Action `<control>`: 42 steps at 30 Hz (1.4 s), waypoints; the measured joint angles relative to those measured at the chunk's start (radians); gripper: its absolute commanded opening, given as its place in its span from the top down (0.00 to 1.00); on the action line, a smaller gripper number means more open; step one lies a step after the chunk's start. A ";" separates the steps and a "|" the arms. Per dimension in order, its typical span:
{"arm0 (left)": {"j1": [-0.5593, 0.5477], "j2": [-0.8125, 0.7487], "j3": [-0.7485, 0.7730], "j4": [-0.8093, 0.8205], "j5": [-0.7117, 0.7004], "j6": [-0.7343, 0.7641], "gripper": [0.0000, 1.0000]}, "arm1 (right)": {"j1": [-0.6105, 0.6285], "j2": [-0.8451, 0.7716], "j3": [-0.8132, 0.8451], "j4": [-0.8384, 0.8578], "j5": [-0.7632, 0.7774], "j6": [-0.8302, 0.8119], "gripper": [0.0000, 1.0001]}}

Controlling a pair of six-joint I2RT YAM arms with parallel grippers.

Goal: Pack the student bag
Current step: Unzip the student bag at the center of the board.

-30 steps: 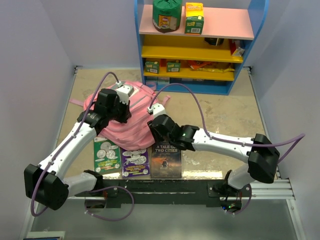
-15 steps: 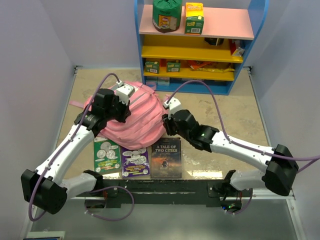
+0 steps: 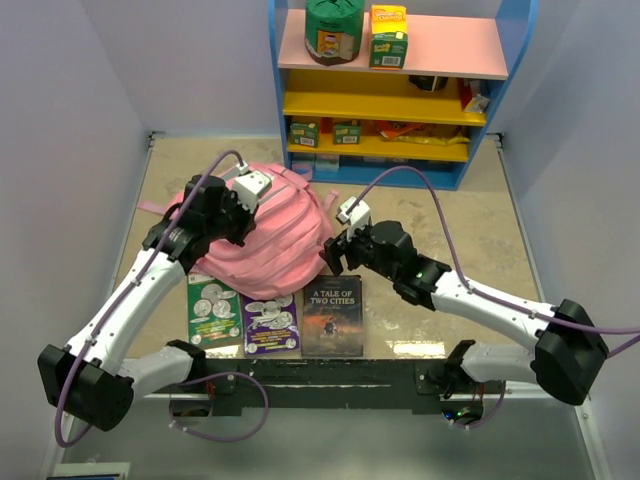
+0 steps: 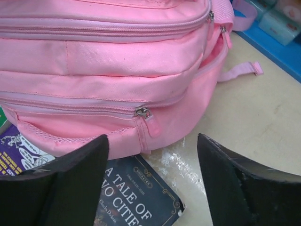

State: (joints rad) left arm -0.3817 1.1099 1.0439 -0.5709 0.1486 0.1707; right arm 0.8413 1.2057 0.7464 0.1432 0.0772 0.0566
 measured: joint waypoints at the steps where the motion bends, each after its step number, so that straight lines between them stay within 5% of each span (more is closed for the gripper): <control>1: 0.000 0.000 0.005 -0.005 -0.001 0.008 1.00 | -0.008 0.004 -0.006 0.019 -0.027 -0.008 0.19; 8: 0.017 -0.012 0.035 -0.061 0.008 0.059 1.00 | -0.060 0.100 -0.022 0.153 -0.200 -0.043 0.23; 20: 0.034 -0.014 0.048 -0.113 0.033 0.084 1.00 | -0.103 0.269 -0.029 0.314 -0.429 -0.068 0.61; 26: 0.043 -0.014 0.050 -0.112 0.033 0.083 1.00 | -0.103 0.267 -0.032 0.336 -0.465 -0.063 0.81; 35: 0.048 -0.014 0.050 -0.105 0.038 0.073 1.00 | -0.103 0.207 -0.072 0.332 -0.470 -0.010 0.98; 42: 0.048 -0.014 0.050 -0.105 0.042 0.052 1.00 | -0.081 0.198 -0.077 0.311 -0.442 0.042 1.00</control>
State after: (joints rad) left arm -0.3336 1.0954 1.0939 -0.6762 0.1905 0.2226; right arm 0.7601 1.4040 0.6689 0.4545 -0.3649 0.0982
